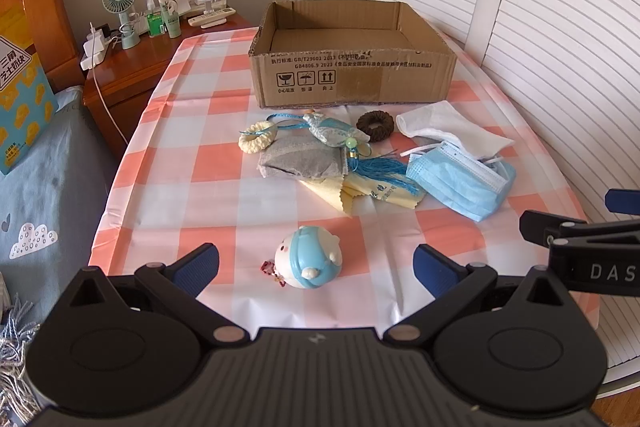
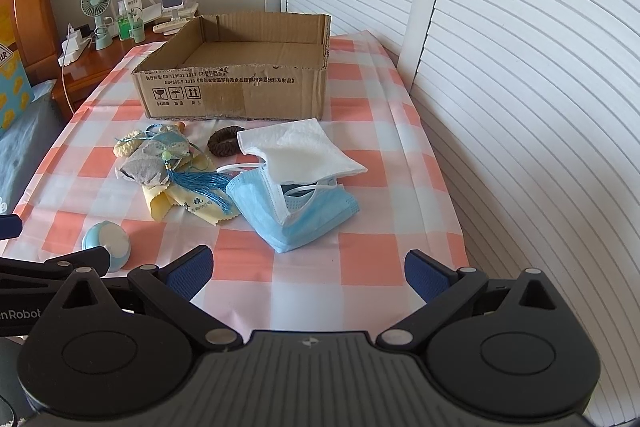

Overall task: Organize soft objects
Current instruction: 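Move the left tool toward the blue-white plush toy while the right tool approaches the blue mask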

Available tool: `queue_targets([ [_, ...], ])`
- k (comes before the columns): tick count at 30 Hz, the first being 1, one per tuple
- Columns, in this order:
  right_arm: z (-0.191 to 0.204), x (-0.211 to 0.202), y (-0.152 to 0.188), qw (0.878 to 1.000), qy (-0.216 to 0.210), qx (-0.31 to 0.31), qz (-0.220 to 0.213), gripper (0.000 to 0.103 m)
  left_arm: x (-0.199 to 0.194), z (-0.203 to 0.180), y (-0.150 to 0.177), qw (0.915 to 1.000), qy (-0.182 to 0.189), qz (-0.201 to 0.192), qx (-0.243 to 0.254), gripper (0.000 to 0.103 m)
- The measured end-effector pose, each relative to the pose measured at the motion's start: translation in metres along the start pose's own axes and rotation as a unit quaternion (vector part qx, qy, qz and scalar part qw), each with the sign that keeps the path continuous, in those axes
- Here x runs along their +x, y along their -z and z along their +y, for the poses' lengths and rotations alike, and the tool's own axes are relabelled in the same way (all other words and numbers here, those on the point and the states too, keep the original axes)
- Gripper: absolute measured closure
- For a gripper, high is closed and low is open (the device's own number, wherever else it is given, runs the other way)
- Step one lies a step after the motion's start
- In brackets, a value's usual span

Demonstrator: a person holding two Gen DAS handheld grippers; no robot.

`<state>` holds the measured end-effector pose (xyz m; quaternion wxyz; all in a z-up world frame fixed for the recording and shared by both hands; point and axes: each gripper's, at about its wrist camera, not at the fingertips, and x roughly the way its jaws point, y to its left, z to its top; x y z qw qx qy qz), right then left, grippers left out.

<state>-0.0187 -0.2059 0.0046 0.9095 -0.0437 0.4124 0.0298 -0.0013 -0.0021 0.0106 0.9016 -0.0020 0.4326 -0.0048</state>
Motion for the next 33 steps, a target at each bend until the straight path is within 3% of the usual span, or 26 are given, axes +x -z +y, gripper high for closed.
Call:
queue_targets([
  [18, 0.0003, -0.0007, -0.0011, 1.000, 0.001, -0.002, -0.003, 0.000, -0.0016, -0.0014, -0.0028, 0.9999, -0.001, -0.006, 0.009, 0.001],
  [33, 0.0032, 0.0050, -0.0047, 0.999, -0.001, -0.026, -0.027, 0.000, 0.0040, 0.0002, -0.0071, 0.9962, 0.046, -0.043, 0.061, 0.001],
])
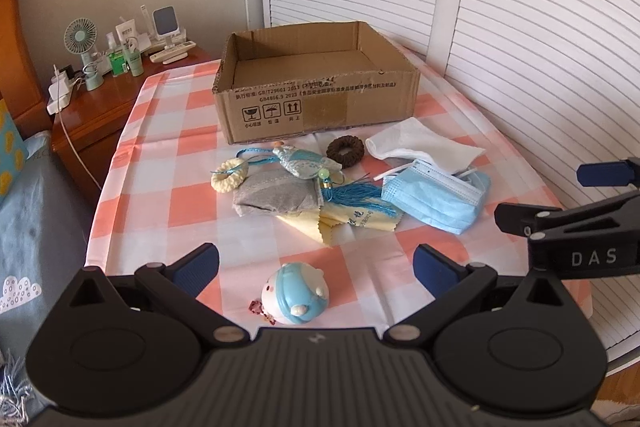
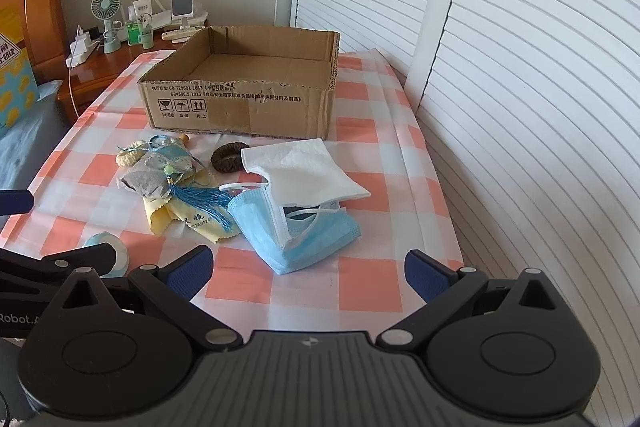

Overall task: Organize soft objects
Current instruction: 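Move the left tool toward the blue-white plush toy while the right tool approaches the blue mask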

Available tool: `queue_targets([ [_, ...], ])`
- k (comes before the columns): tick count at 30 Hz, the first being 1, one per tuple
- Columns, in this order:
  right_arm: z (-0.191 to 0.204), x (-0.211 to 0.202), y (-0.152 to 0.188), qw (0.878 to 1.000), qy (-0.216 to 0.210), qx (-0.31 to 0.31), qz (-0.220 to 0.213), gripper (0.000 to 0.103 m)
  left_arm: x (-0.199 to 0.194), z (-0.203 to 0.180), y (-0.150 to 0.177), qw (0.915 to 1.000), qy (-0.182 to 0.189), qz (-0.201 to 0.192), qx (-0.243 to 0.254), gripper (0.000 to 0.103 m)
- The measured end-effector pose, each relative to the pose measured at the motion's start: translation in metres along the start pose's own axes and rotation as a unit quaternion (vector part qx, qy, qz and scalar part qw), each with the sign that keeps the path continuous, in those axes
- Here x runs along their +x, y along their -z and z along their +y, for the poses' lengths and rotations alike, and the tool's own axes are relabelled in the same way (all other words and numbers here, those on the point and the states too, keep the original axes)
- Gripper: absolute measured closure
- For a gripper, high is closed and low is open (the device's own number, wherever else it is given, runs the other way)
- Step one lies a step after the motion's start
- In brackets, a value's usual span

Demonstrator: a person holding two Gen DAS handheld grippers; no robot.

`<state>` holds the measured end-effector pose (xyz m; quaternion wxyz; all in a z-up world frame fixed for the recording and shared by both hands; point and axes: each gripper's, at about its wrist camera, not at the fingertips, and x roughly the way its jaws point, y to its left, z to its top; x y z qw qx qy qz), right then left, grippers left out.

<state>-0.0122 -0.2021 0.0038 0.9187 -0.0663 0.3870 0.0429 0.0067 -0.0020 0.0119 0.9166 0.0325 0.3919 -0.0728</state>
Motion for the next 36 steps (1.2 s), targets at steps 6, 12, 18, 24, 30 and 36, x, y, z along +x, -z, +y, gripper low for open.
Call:
queue_targets([
  [6, -0.005, 0.008, 0.000, 1.000, -0.011, -0.011, -0.014, 0.000, 0.015, 0.006, 0.004, 0.9994, 0.019, 0.000, 0.030, 0.001],
  [12, -0.012, 0.018, 0.002, 1.000, -0.016, -0.019, -0.019, 0.000, 0.045, 0.019, 0.018, 0.9985, 0.028, 0.038, 0.028, 0.001],
  [18, -0.017, 0.031, 0.005, 0.999, -0.021, -0.022, -0.012, 0.000, 0.068, 0.030, 0.030, 0.9971, 0.044, 0.062, 0.012, 0.001],
  [24, -0.019, 0.050, 0.013, 0.999, -0.036, -0.031, -0.003, 0.000, 0.083, 0.035, 0.035, 0.9965, 0.051, 0.065, 0.006, 0.001],
  [30, -0.025, 0.069, 0.023, 0.998, -0.053, -0.033, 0.004, 0.000, 0.083, 0.034, 0.039, 0.9968, 0.050, 0.056, 0.030, 0.000],
  [36, -0.033, 0.086, 0.032, 0.997, -0.064, -0.026, 0.017, 0.000, 0.083, 0.037, 0.040, 0.9967, 0.054, 0.049, 0.036, 0.000],
])
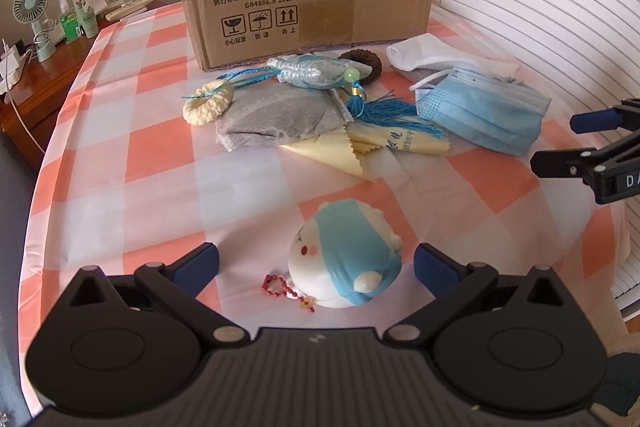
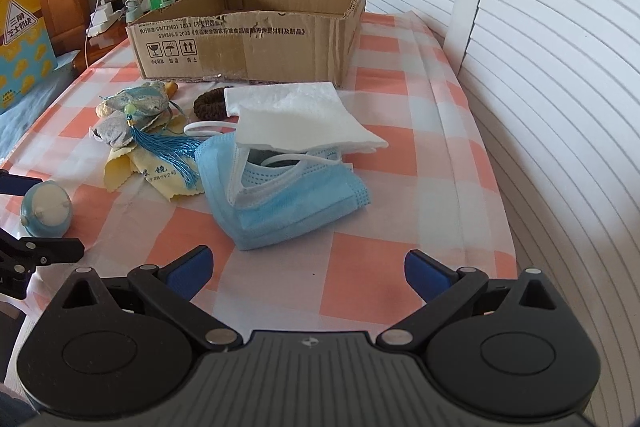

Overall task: Organize soft objects
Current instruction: 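Move the left tool toward the blue-white plush toy while the right tool approaches the blue mask, then grasp the plush toy with the left tool while the right tool grasps the blue mask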

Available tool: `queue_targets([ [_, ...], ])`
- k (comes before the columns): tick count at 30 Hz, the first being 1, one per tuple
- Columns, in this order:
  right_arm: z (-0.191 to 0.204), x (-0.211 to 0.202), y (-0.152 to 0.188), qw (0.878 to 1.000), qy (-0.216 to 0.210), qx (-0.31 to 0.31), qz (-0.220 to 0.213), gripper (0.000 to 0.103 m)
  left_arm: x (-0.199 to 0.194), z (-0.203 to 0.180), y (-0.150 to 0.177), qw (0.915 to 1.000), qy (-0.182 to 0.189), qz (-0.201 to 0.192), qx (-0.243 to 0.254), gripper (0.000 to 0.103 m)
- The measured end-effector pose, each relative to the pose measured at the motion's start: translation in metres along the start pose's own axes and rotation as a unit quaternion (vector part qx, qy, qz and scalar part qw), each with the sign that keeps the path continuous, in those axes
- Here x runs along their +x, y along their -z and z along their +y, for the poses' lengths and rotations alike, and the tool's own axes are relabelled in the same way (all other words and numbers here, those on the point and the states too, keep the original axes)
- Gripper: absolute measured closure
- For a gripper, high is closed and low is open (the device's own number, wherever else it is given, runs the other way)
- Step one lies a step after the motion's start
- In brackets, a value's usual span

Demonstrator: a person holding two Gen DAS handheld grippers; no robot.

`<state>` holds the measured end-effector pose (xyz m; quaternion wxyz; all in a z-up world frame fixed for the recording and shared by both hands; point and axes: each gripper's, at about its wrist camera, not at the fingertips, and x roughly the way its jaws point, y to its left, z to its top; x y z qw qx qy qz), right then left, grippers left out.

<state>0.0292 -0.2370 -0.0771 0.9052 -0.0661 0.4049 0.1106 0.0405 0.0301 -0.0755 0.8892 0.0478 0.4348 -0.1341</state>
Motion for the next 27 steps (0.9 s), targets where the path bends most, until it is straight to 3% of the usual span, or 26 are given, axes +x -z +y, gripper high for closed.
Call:
queue_targets([
  [4, -0.002, 0.008, 0.006, 1.000, -0.004, 0.004, 0.012, 0.000, 0.000, 0.002, 0.003, 0.9999, 0.003, -0.013, 0.004, 0.000],
  [10, -0.001, 0.009, 0.012, 1.000, -0.008, -0.002, -0.002, 0.000, -0.004, 0.003, 0.005, 0.9998, 0.006, -0.020, 0.005, 0.003],
  [13, -0.002, 0.009, 0.012, 1.000, -0.009, -0.004, -0.005, 0.000, -0.010, 0.000, 0.005, 0.9993, 0.008, -0.030, 0.022, 0.010],
  [15, -0.001, 0.010, 0.011, 1.000, -0.011, -0.007, -0.008, 0.000, -0.014, -0.005, 0.006, 0.9987, 0.004, -0.035, 0.038, 0.029],
  [19, -0.001, 0.012, 0.011, 1.000, -0.011, -0.008, -0.014, 0.000, -0.017, -0.009, 0.007, 0.9981, 0.013, -0.037, 0.047, 0.044],
  [20, -0.001, 0.012, 0.011, 1.000, -0.011, -0.008, -0.016, 0.000, -0.018, -0.009, 0.007, 0.9981, 0.014, -0.038, 0.045, 0.052],
  [27, 0.005, 0.016, 0.007, 0.999, -0.016, -0.024, -0.026, 0.000, -0.018, -0.006, 0.006, 0.9985, 0.022, -0.041, 0.031, 0.055],
])
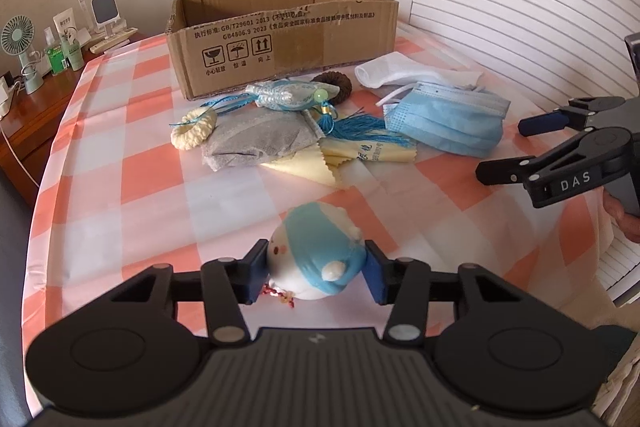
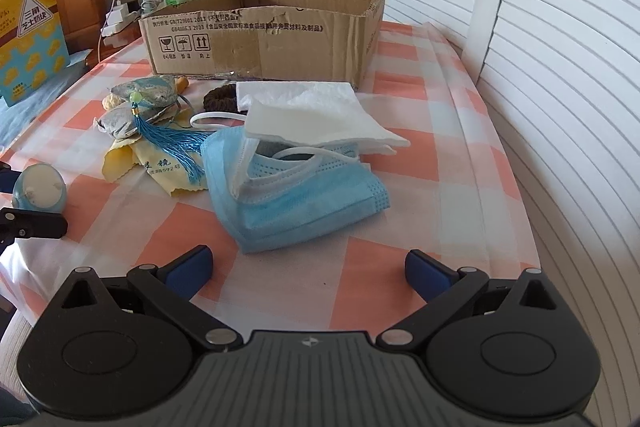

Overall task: Organize soft objects
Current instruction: 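Grasp the plush toy with the left tool while the right tool grasps the blue mask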

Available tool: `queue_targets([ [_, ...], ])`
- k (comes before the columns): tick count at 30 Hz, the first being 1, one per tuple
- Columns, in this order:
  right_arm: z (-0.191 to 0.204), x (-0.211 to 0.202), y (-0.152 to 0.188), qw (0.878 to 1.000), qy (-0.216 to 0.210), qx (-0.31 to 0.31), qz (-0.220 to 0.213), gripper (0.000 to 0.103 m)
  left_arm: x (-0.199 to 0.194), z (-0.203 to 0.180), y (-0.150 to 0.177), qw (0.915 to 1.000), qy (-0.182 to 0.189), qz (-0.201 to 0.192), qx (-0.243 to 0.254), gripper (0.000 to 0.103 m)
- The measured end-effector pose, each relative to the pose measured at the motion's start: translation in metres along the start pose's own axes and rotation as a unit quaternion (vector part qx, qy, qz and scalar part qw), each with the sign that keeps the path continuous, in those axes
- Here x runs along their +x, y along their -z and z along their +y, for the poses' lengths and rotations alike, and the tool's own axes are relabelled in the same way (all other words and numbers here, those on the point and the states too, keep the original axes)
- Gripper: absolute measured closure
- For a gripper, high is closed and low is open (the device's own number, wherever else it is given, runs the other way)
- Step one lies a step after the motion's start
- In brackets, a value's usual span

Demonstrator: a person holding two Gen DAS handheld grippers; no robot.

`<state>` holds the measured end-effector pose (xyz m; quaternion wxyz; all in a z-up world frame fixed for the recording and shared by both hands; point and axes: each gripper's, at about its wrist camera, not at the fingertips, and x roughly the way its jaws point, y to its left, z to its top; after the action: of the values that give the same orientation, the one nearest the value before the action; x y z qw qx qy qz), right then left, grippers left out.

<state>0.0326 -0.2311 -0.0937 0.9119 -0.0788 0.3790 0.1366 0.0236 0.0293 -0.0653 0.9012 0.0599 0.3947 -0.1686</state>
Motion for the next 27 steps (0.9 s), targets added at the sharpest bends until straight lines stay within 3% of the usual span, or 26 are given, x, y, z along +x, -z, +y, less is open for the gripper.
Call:
queue_targets([
  [16, 0.023, 0.025, -0.038, 0.999, -0.019, -0.029, 0.012, 0.001, 0.002, 0.005, -0.003, 0.9997, 0.009, 0.001, -0.021, 0.055],
  [24, 0.020, 0.018, -0.041, 1.000, -0.012, -0.022, 0.013, 0.025, 0.003, 0.004, -0.005, 0.9998, 0.009, 0.007, -0.014, 0.055],
  [27, 0.018, 0.013, -0.040, 1.000, -0.014, -0.021, 0.014, 0.041, 0.004, 0.003, -0.006, 0.9999, 0.010, 0.009, -0.008, 0.055],
])
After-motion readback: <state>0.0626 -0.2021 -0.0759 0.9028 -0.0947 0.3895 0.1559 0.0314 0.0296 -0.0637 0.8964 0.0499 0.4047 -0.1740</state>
